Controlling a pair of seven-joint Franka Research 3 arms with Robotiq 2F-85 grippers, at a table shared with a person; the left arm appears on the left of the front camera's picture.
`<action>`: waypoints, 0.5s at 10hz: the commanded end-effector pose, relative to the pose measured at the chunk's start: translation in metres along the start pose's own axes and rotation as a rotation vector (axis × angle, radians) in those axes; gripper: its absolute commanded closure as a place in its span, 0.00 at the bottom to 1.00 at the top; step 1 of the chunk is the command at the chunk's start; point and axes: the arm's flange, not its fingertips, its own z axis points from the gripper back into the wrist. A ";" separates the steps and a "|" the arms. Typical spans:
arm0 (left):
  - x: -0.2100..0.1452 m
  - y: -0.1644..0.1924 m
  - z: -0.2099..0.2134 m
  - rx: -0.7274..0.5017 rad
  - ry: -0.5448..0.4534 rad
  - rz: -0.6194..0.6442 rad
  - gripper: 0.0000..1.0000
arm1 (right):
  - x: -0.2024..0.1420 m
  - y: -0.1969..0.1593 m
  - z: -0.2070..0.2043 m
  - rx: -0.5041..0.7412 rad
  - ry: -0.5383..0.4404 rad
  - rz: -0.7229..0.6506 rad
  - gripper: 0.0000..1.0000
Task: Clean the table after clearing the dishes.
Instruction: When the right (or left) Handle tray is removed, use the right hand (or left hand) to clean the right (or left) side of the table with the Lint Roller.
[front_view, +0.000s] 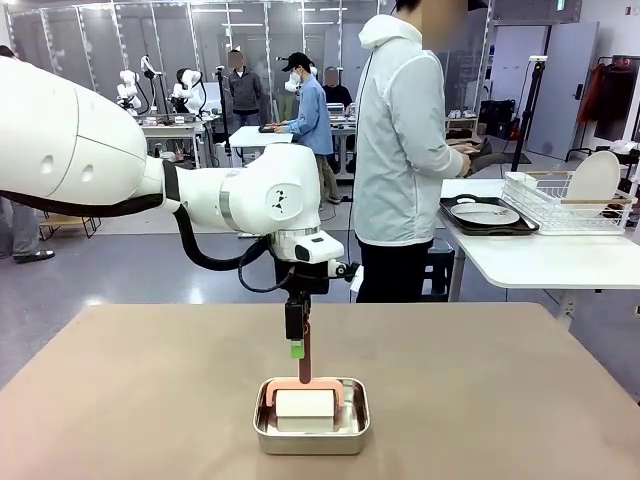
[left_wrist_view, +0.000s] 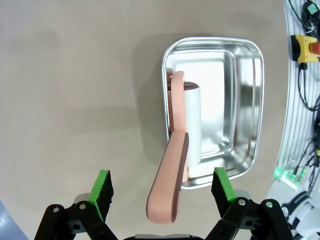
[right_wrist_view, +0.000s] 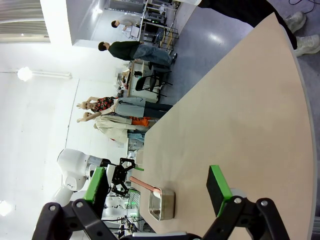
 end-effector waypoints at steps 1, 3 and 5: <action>0.003 0.004 0.000 -0.047 -0.031 0.019 0.00 | -0.002 0.003 0.001 0.002 0.012 0.009 0.00; 0.005 0.009 -0.007 -0.070 -0.034 0.021 0.00 | -0.002 0.003 0.001 0.002 0.012 0.009 0.00; 0.006 0.011 -0.012 -0.076 -0.041 0.015 0.00 | -0.002 0.003 0.001 0.002 0.012 0.009 0.00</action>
